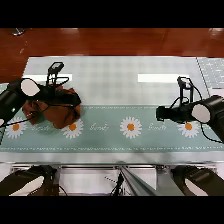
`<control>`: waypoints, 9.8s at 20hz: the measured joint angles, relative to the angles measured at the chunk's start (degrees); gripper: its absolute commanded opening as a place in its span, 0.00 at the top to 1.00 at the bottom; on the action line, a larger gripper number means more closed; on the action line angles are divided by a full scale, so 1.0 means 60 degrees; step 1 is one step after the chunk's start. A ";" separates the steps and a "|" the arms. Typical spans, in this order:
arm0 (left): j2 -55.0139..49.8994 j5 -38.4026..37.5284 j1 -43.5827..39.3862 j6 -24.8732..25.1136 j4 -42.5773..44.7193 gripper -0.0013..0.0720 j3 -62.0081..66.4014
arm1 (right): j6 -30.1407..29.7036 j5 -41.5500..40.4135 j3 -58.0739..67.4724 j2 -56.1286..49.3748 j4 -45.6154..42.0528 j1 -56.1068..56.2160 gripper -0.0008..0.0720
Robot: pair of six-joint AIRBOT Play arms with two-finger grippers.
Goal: Fold the shirts.
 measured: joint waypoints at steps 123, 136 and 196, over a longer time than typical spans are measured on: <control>0.1610 -0.3461 0.1235 0.1024 -0.4539 0.95 1.0222 | -0.4976 0.0681 1.2542 -0.0386 0.4484 -0.1115 0.96; 0.5683 -0.4306 0.1231 -0.0124 -0.3395 0.95 0.1286 | -0.4299 0.2364 0.5960 0.2572 0.2521 -0.1111 0.96; -0.0736 -0.3136 0.1552 0.3056 -0.5315 0.95 -0.3002 | -0.7377 -0.1566 -0.2011 -0.4215 1.0189 -0.3479 0.24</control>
